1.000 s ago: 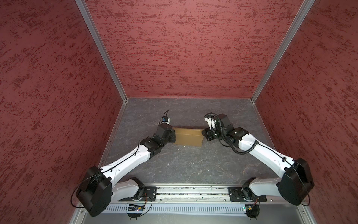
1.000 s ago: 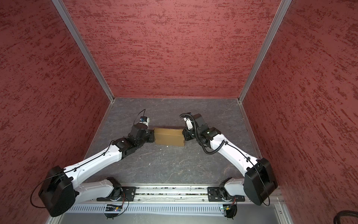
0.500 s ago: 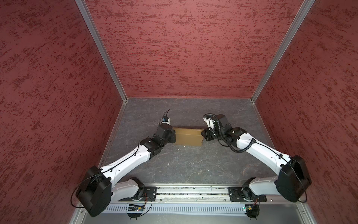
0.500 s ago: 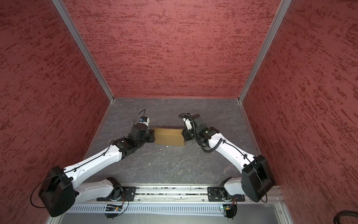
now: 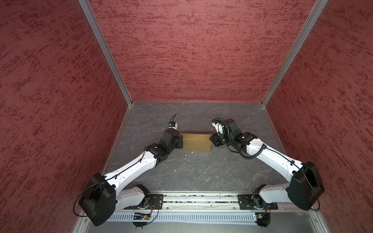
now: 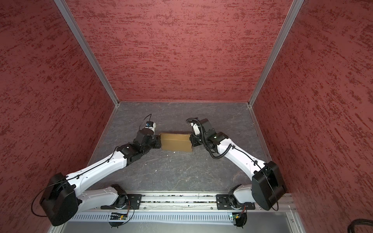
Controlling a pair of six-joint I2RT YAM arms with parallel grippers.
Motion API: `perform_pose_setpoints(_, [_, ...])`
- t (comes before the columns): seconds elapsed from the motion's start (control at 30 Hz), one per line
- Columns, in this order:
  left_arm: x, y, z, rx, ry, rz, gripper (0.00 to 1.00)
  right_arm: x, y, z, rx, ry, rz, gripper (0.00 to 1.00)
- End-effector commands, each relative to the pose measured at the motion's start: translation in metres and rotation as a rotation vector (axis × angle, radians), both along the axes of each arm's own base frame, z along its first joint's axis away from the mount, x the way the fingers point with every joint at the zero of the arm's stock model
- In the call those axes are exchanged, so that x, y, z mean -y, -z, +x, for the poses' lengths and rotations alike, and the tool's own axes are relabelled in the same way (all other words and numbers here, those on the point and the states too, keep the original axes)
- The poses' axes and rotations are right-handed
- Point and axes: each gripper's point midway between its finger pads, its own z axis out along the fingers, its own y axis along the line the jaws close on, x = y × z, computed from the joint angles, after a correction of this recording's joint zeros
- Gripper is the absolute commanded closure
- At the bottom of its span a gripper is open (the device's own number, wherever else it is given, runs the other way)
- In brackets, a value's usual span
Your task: Fold the paper box
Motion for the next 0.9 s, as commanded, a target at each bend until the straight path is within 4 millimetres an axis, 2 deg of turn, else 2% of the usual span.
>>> perform_pose_setpoints(0.0, [-0.0044,0.0216,-0.0142,-0.074,0.015,0.037,1.00,-0.0008,-0.0178,0.0045,0.044,0.017,0.017,0.78])
perform_pose_setpoints(0.87, [-0.0041,0.0235,-0.0145,-0.078,0.017,0.041,1.00,0.0020,-0.0183,0.0026,0.048,0.017,0.005,0.79])
